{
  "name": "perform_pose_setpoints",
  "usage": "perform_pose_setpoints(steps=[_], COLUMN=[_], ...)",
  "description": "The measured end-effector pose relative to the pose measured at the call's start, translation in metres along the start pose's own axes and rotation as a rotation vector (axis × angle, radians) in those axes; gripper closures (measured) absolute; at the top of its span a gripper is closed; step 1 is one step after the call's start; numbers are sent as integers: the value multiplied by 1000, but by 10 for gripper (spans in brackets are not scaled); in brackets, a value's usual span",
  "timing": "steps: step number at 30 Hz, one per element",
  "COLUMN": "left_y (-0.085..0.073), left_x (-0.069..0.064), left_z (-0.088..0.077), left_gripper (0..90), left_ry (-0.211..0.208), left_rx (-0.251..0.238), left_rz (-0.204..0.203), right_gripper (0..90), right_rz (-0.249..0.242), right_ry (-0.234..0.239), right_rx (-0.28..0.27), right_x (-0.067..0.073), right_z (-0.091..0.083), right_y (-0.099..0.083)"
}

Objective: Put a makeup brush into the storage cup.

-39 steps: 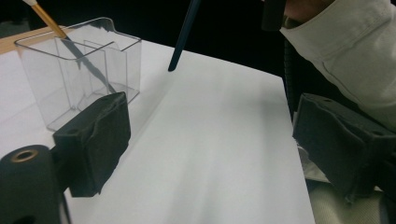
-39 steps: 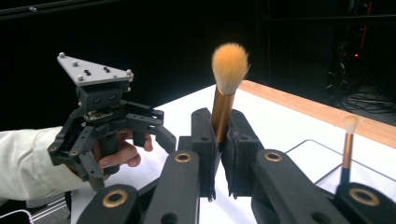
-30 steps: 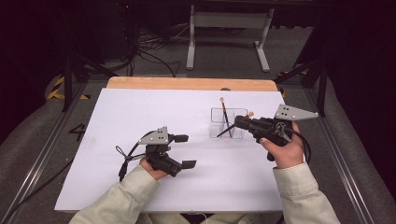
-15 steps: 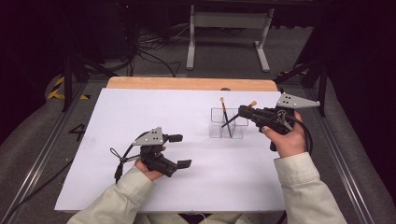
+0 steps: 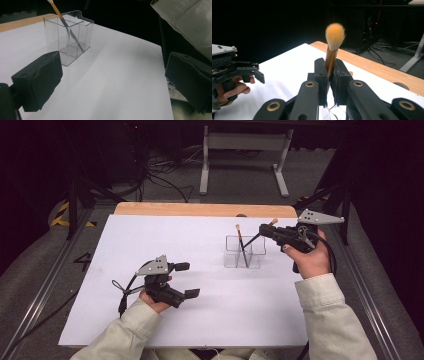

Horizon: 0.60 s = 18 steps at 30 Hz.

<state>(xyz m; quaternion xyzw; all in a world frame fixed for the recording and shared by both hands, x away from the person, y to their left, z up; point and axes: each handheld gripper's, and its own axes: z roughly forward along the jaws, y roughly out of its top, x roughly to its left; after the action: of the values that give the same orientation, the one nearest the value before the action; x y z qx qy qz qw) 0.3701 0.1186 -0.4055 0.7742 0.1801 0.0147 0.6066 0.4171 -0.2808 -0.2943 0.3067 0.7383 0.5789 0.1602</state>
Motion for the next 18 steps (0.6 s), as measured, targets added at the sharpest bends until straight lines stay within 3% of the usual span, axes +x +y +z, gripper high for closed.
perform_pose_setpoints(steps=[4,18], left_y=[0,-2], left_x=[2,4], left_z=[-2,-5], left_gripper=[17,15], left_ry=[8,9], left_rx=[-4,-15], left_rz=[9,-20], right_gripper=[838,838], right_rz=[1,-4], right_ry=[-16,-63], right_rx=[9,88], right_x=[-5,-14], right_z=[1,16], right_y=[2,3])
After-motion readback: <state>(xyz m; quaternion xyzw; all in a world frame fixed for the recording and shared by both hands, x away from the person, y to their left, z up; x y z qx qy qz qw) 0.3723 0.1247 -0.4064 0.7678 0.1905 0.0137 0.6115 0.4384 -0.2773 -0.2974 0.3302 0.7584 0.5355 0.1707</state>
